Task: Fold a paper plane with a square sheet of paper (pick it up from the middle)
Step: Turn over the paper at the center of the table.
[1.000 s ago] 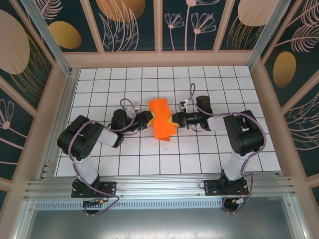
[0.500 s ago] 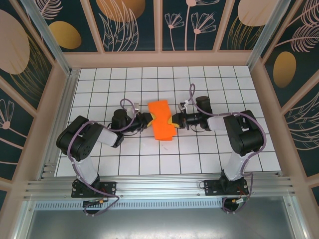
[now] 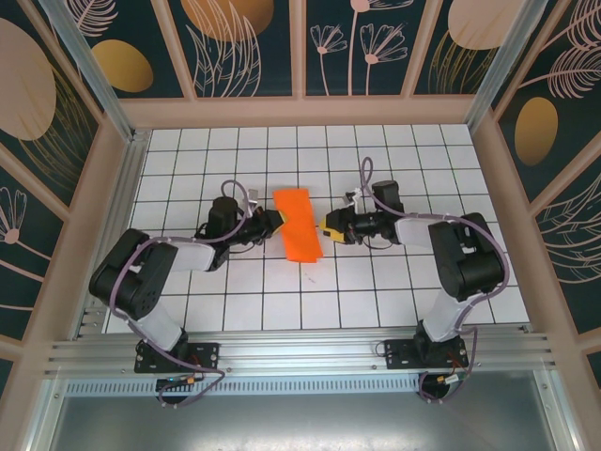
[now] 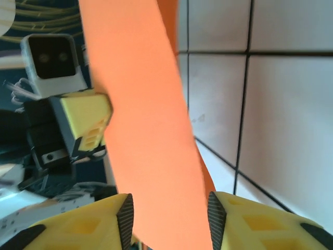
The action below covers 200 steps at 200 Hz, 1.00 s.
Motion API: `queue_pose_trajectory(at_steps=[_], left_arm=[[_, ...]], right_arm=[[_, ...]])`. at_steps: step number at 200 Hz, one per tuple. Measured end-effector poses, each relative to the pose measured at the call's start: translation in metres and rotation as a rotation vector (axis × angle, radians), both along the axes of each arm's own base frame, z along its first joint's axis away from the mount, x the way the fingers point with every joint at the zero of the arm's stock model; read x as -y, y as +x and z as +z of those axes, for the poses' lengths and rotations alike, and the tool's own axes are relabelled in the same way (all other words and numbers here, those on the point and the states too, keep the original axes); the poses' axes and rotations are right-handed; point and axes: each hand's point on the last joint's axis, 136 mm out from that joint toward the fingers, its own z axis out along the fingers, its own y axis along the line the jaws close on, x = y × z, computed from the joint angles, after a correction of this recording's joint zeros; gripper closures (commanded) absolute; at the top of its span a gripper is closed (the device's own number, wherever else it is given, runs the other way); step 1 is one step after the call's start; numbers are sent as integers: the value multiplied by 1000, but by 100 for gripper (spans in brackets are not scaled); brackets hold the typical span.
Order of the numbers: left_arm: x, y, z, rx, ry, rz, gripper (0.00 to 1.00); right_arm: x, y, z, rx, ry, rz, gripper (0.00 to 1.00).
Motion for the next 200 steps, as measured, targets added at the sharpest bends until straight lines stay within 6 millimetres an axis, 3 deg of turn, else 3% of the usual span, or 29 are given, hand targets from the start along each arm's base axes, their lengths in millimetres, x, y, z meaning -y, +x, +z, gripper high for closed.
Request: queue_pose_trajectory(at_steps=[26,54,73,93,116,146,170,200], left_arm=[[-19,22,33,84,221,74,91],[-58,39,76,153,513,187,93],[-86,41,93,137,730,261,94],[-106,36,98,87,970,303,94],[-112,33,79,6,1241,285,94],[-98,33,21,-93,1545,165,93],[-69,34,-23,-120,1653,50,90],[-22,36,-52,-109,1587,-39,81]], right_arm=[[16,21,14,91,-111,-112,50],[36,37,20,159,-246,-232,49],[50,42,15,172,-333,-299,49],[63,47,10,179,-407,-355,48],[74,50,6,189,-468,-400,48],[83,49,0,198,-515,-424,48],[88,44,-6,187,-530,-429,48],[93,42,-7,179,-539,-439,48]])
